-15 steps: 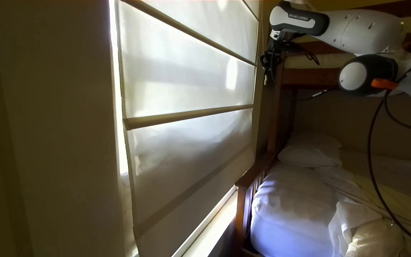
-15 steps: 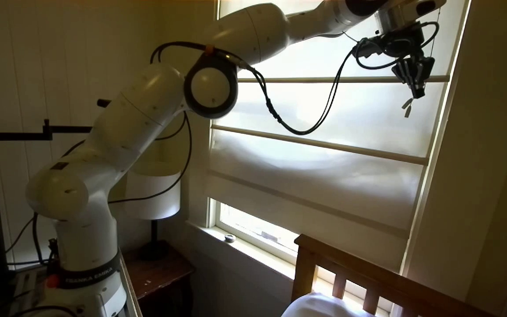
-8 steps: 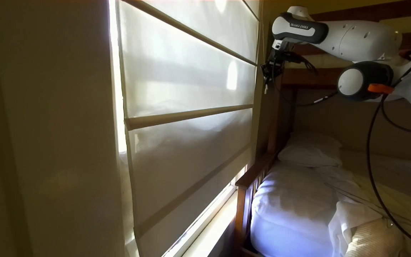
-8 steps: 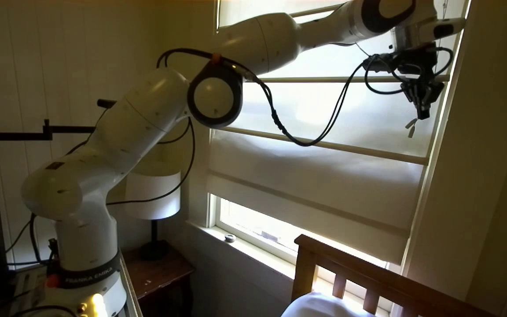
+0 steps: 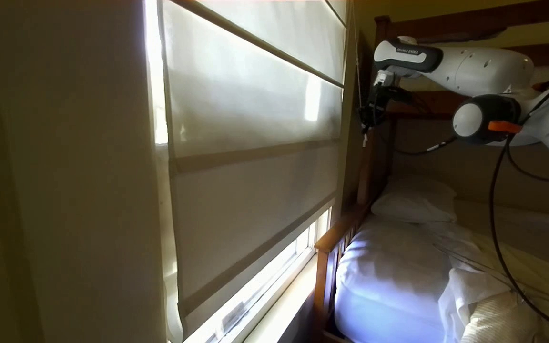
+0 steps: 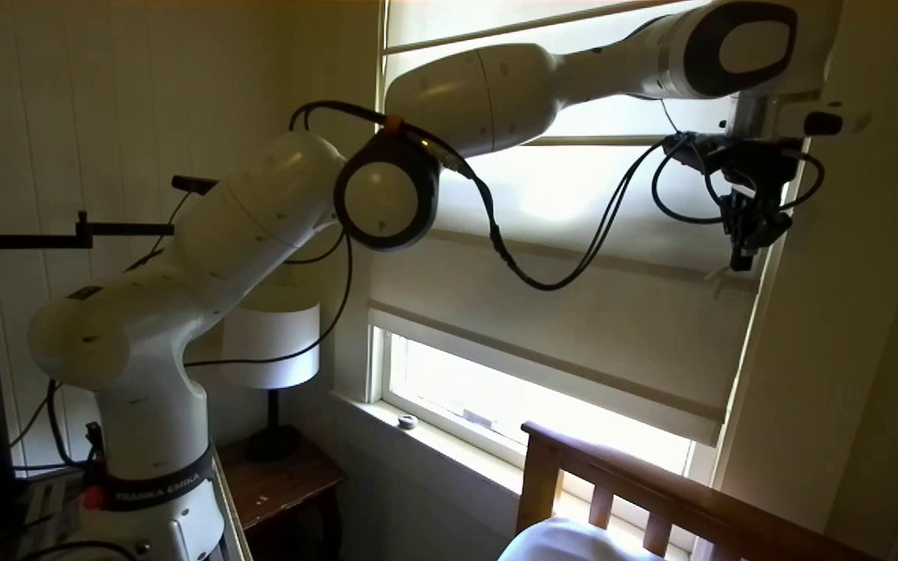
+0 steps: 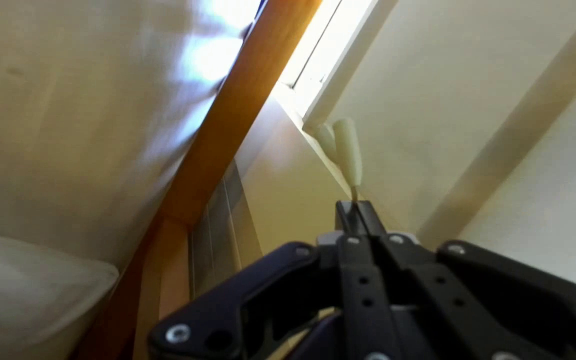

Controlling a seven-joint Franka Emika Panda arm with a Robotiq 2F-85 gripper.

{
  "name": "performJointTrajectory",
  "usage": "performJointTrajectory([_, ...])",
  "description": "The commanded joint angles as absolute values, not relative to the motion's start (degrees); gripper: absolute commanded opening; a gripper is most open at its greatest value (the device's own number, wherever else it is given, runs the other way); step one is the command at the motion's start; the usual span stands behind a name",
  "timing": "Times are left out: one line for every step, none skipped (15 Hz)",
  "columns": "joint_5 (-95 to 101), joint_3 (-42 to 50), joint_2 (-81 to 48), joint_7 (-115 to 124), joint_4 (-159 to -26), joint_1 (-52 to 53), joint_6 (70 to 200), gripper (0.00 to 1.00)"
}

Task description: Pull the cord on the right side of the window downwards

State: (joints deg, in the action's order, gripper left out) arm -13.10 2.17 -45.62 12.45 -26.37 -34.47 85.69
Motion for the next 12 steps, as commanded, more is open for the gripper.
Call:
performJointTrajectory([-14.8, 1.3, -49.2, 14.9, -26.0, -36.2, 78.7, 0.00])
performJointTrajectory([-15.0, 1.3, -49.8, 16.0, -26.0, -36.5, 77.5, 0.00])
performJointTrajectory([-14.1, 1.5, -48.7, 14.5, -23.3, -35.5, 79.8, 0.02])
performJointTrajectory([-14.2, 1.4, -49.2, 15.0, -23.2, -35.7, 78.9, 0.02])
performJointTrajectory([-14.2, 1.4, -49.5, 15.2, -23.2, -35.8, 78.7, 0.02])
performJointTrajectory([-14.3, 1.4, -49.7, 15.3, -23.2, -35.9, 78.6, 0.02])
performJointTrajectory([-14.3, 1.4, -49.8, 15.4, -23.2, -36.0, 78.6, 0.02])
performJointTrajectory([-14.3, 1.4, -49.8, 15.5, -23.3, -35.9, 78.4, 0.02])
performJointTrajectory([-14.3, 1.4, -49.8, 15.6, -23.3, -35.9, 78.3, 0.02])
performJointTrajectory([-14.3, 1.4, -49.8, 15.6, -23.3, -35.9, 78.3, 0.02])
performJointTrajectory([-14.3, 1.4, -49.8, 15.6, -23.3, -35.9, 78.3, 0.00])
performJointTrajectory([-14.2, 1.4, -48.9, 15.5, -26.7, -35.7, 79.8, 0.00])
